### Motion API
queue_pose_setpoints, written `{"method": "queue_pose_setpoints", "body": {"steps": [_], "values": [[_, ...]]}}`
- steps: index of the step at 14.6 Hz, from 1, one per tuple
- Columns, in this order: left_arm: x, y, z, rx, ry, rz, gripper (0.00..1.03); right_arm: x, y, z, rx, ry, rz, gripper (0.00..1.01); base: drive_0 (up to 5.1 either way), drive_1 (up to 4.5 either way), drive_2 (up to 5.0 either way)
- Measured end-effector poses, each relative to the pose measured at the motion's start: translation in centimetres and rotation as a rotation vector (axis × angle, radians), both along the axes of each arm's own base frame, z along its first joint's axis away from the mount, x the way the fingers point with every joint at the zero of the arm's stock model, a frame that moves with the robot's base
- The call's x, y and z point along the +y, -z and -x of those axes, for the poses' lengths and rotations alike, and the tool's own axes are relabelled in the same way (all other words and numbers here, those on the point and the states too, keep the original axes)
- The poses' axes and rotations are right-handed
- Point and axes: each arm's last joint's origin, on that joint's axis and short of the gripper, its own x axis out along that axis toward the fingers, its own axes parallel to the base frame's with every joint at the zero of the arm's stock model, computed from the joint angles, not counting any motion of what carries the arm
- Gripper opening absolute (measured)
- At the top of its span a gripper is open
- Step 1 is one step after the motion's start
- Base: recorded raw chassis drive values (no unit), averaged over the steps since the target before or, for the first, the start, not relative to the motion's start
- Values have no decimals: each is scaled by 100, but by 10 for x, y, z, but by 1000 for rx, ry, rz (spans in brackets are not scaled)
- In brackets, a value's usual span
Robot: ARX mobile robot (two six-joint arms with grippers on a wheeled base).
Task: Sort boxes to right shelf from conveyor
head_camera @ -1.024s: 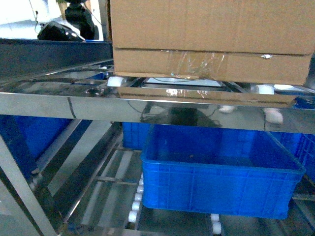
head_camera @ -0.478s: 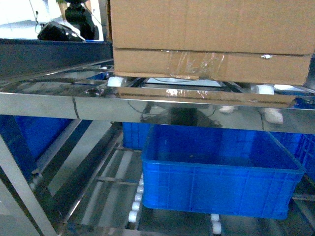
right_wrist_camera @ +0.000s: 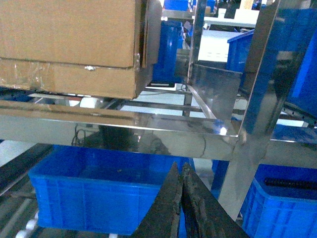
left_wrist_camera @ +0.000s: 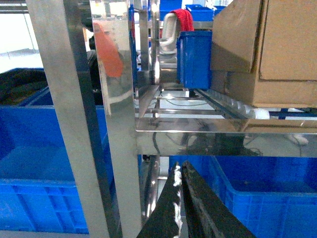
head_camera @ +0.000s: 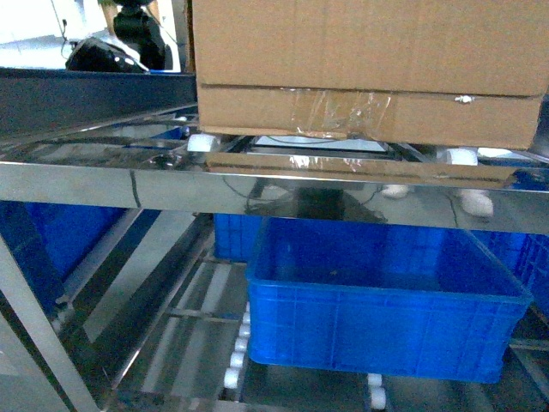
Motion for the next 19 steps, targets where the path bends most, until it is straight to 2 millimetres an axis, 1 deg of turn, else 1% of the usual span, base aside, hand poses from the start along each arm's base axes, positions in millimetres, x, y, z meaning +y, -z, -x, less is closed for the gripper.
{"method": "queue_pose_setpoints", "body": {"steps": [6,7,8,9,10,14,15,16,17,19], "values": [[0,0,7,-2,0,0,2,0,1,7,0,0,0,2,0,0,0],[0,4,12,32,-2,0,2,0,6,14,48,-1,0,2,0,0,0],[0,5,17,24,0,0,2,0,1,17,-17,-1,0,2,0,0,0],[0,2,18,3,-3,0,2,0,3,17,4,-1,0,2,0,0,0],[0,5,18,23,0,0,2,0,3,17,4,-1,0,2,0,0,0],[0,4,18,17,-1,0,2,0,3,17,3,0,0,2,0,0,0],[0,4,18,17,-1,0,6,0,3,17,3,0,0,8,0,0,0],[0,4,18,17,-1,0,23,0,3,17,3,0,0,23,0,0,0],[0,4,18,17,-1,0,34,0,3,17,3,0,0,35,0,0,0],[0,4,18,17,-1,0,84,0,3,17,3,0,0,87,0,0,0]]}}
